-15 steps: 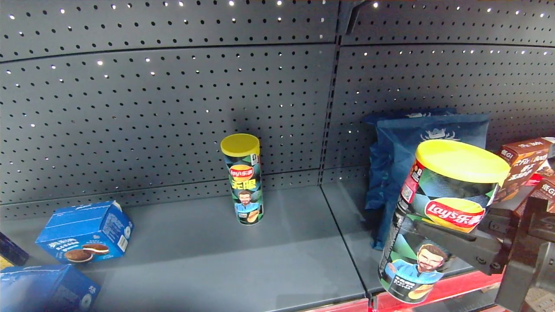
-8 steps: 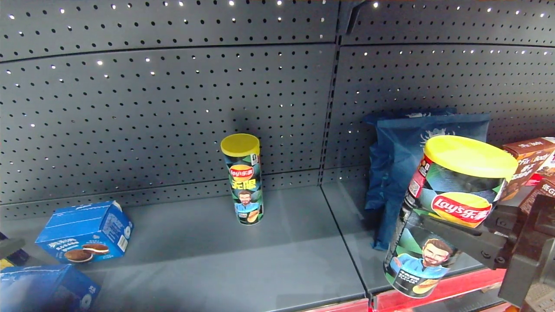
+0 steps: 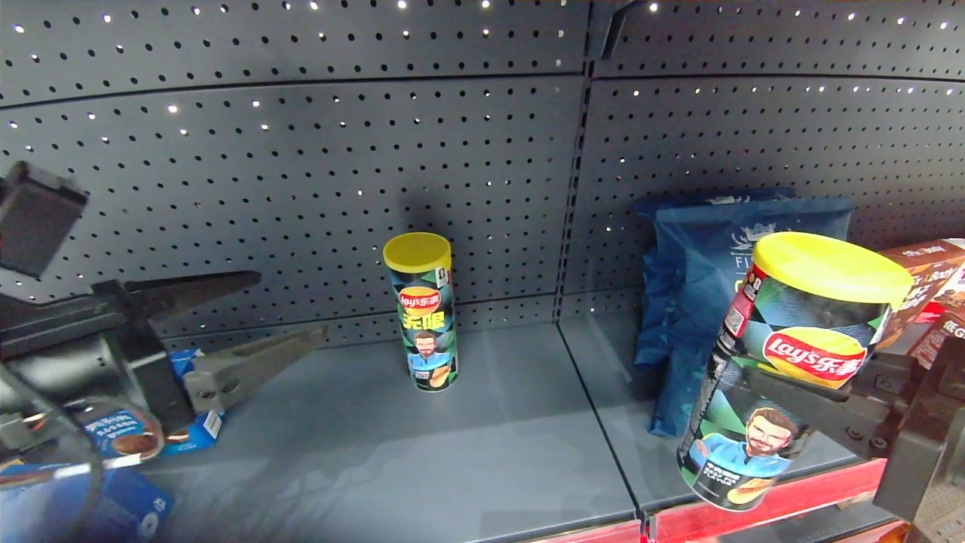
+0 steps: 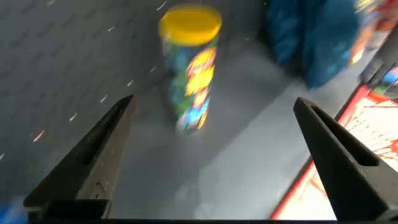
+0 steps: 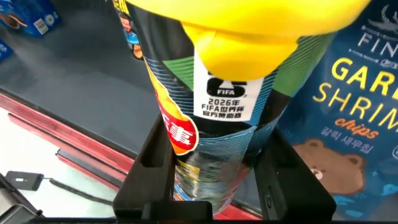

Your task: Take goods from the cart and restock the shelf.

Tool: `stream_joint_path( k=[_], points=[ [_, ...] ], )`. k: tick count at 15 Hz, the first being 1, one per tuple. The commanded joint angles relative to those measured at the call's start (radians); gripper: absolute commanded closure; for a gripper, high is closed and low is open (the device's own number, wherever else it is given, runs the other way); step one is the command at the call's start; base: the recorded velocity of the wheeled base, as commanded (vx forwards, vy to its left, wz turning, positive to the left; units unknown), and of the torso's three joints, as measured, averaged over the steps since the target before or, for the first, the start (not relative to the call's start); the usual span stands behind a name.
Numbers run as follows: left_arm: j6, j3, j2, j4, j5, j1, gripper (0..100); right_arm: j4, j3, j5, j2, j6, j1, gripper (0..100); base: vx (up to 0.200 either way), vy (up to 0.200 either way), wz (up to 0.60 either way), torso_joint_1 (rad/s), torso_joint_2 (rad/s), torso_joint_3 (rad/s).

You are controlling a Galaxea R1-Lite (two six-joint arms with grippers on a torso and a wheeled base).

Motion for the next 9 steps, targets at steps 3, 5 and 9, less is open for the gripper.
stream_joint_path(
  k=[3,5,9],
  points=[
    [0.011,-0.001,0.236,-0.099,-0.147,0.018,0,0.0,0.004,0.002,-0.006,0.001,-0.001,100,0.0,0.0,0.0,0.0,0.0,0.0],
    [0.026,0.002,0.276,-0.127,-0.238,0.033,0,0.0,0.007,0.005,-0.006,0.001,0.0,100,0.0,0.0,0.0,0.0,0.0,0.0],
    [0.026,0.007,0.408,-0.314,-0.339,0.089,0,0.0,0.005,0.008,-0.005,0.001,0.003,100,0.0,0.0,0.0,0.0,0.0,0.0]
  ],
)
